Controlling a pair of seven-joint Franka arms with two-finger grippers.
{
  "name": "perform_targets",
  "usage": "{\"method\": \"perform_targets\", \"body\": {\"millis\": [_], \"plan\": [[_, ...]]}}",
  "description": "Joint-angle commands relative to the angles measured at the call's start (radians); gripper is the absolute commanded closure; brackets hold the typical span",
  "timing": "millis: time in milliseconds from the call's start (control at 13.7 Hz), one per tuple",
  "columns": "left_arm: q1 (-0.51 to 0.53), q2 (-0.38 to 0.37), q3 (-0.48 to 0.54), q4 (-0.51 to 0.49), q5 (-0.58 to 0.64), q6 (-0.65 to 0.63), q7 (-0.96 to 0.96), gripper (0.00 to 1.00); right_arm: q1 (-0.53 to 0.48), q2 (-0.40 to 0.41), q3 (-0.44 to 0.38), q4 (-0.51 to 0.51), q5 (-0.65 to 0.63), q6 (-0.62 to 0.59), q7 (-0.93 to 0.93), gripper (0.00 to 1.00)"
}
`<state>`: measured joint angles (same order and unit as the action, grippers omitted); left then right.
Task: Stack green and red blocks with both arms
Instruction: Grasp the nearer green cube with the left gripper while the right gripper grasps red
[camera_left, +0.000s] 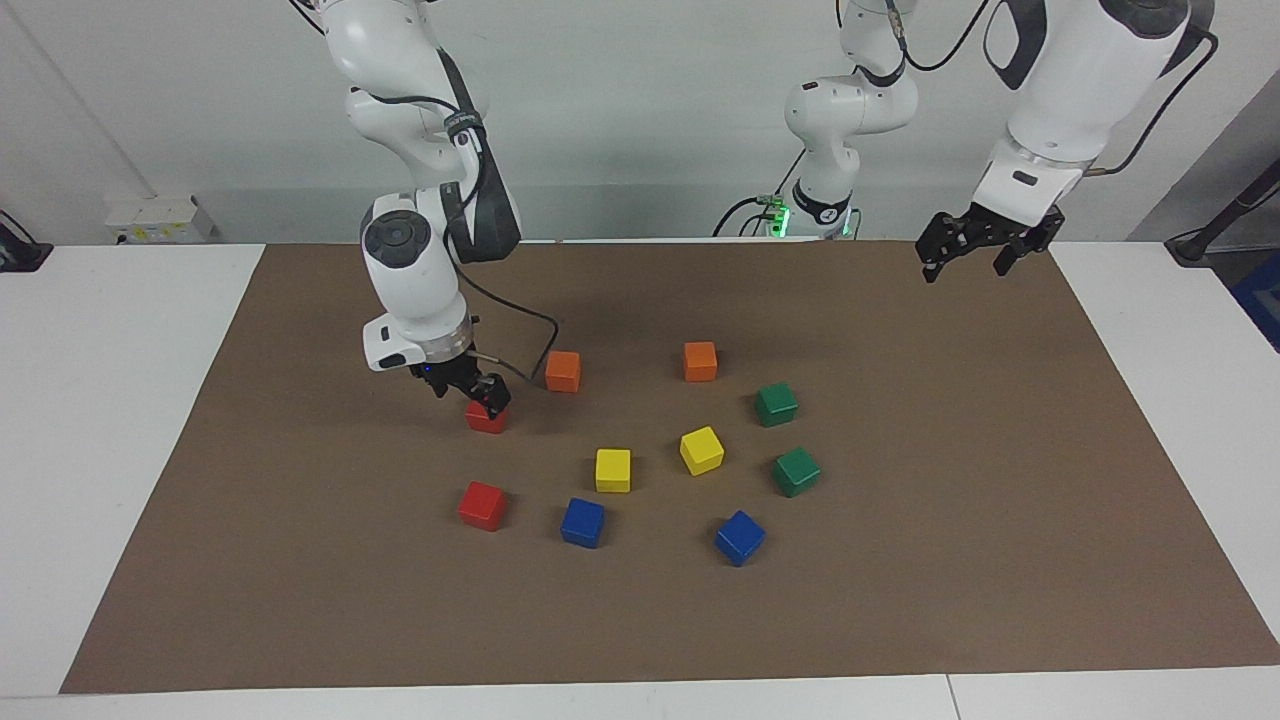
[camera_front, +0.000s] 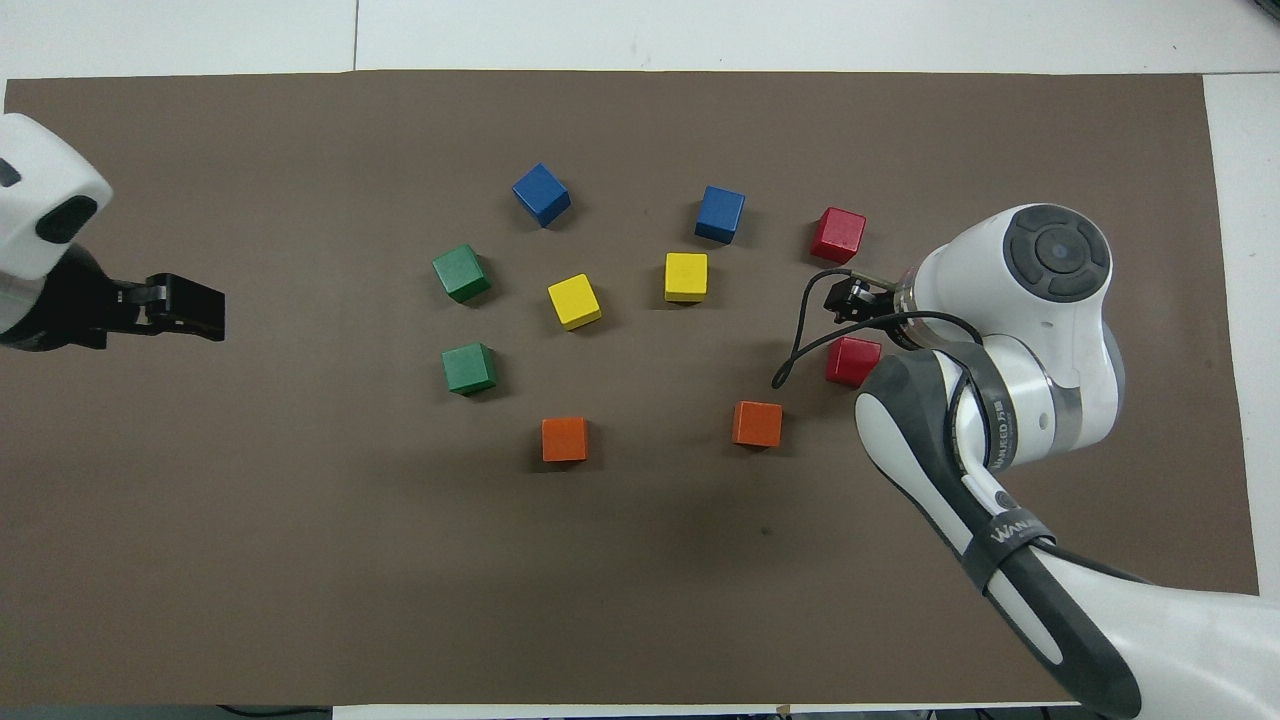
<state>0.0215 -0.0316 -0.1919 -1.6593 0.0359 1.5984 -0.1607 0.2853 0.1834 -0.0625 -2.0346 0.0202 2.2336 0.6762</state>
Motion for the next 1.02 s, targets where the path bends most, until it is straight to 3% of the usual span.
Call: {"method": "perform_targets", "body": {"millis": [0,364,655,947], "plan": [[-0.093,-0.018,0.008,-0.106,0.004,0.119,-0.087,0.0,0.038,-0.016,-0.003,-0.071,0.006,0.073,-0.041,0.0],[-0.199,0.018,0.009,-0.322,0.002,0.391,-0.244,0.0,0.026,-0.03,-0.005,-0.114,0.003,0.077,-0.156,0.0],[-0.219,0.081,0.008,-0.419,0.002,0.587,-0.366,0.0,0.018,-0.036,-0.005,-0.131,0.003,0.09,-0.164,0.0],[-0.247,0.177,0.011,-0.436,0.002,0.712,-0.508,0.0,0.017,-0.009,-0.005,-0.131,0.003,0.148,-0.164,0.0]]}}
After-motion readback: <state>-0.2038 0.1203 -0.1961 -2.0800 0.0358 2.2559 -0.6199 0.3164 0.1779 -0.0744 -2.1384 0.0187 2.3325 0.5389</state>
